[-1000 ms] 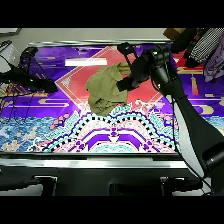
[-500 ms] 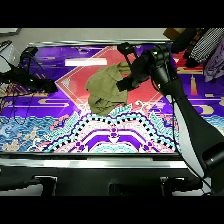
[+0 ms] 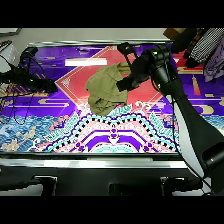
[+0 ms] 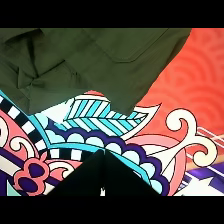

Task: Fold the clothes and pants, and hang the long-sleeved shirts on hangers.

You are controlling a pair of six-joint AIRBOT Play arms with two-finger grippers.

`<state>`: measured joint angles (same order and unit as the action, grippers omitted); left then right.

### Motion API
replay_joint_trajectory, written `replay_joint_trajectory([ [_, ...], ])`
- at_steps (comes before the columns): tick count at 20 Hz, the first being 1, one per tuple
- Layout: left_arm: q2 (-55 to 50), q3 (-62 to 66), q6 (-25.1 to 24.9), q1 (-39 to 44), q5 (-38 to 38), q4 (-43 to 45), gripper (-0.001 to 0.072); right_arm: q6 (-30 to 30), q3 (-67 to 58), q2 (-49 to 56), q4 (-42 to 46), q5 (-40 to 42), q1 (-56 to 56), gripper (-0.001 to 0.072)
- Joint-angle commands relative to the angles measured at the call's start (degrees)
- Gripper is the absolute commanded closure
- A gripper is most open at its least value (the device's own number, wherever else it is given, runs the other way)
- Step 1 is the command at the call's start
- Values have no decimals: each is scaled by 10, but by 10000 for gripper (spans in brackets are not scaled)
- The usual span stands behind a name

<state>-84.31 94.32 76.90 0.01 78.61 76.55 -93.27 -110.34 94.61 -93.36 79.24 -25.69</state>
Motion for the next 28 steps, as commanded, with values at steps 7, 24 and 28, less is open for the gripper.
replay_joint_trajectory([
  [7,-5,0,-4,4,-1,0,38,0,0,0,0,-18,0,675],
  [24,-22,-85,133,-16,-62,-76,-13,56,0,-12,-9,15,0,671],
  [28,-54,-239,0,-9,-179,-349,-13,43,0,-56,-16,48,-2,612],
])
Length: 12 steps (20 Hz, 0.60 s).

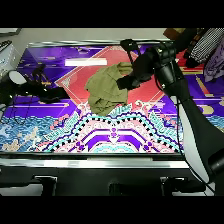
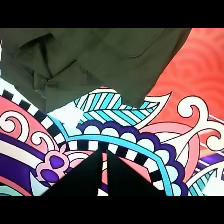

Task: Fold the clothes and pants, and hang the long-sleeved shirts on hangers.

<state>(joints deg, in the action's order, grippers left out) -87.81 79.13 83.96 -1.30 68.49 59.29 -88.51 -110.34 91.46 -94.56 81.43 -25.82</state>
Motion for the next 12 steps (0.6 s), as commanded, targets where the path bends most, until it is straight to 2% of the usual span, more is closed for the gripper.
replay_joint_trajectory([
  [1,-34,-101,-91,15,-91,-198,-13,-4,0,-38,-3,28,0,576],
  [4,-81,-105,-121,62,-123,-207,-13,-2,0,-71,-3,29,0,570],
  [12,-133,-105,-120,113,-188,-217,-13,43,0,-116,-4,57,0,565],
])
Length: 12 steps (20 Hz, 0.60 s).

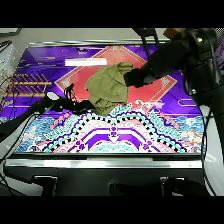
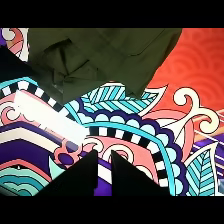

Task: Fold the clothes and pants, and hang the long-sleeved shirts on hangers.

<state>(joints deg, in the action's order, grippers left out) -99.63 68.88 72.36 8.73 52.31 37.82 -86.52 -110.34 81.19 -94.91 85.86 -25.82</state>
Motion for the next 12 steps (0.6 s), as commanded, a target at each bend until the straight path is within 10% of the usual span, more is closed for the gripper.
replay_joint_trajectory([
  [1,-18,-3,1,14,-33,-4,-13,30,0,-15,-4,16,0,564],
  [3,-23,-3,17,14,-44,-4,-12,39,0,-17,-8,17,0,562],
  [6,-23,-3,14,13,-32,-4,643,76,0,-23,0,-2,0,558],
  [12,-18,-2,11,5,7,-4,683,441,-1,-35,343,-65,77,560],
])
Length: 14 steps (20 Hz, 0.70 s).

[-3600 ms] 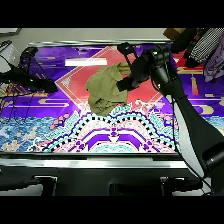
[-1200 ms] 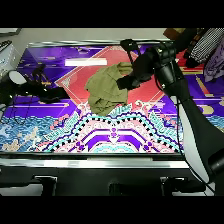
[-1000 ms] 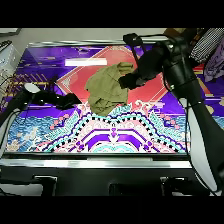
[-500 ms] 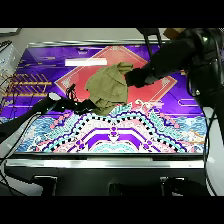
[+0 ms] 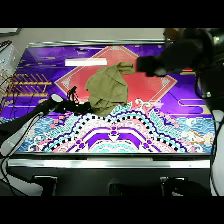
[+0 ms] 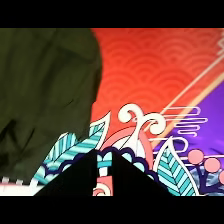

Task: Fold the clothes and pants, and hang the long-sleeved shirts on hangers.

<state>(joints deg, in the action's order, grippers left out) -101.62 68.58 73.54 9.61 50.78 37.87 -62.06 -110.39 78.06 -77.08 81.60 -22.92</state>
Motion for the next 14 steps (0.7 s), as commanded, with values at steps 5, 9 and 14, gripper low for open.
replay_joint_trajectory([
  [5,2,2,0,-16,45,-6,683,11,0,132,-344,-59,318,218],
  [9,2,2,-1,-18,63,-8,683,-211,0,301,-635,-6,343,121],
  [14,2,2,0,-18,64,-9,683,-227,0,430,-632,-48,244,113],
])
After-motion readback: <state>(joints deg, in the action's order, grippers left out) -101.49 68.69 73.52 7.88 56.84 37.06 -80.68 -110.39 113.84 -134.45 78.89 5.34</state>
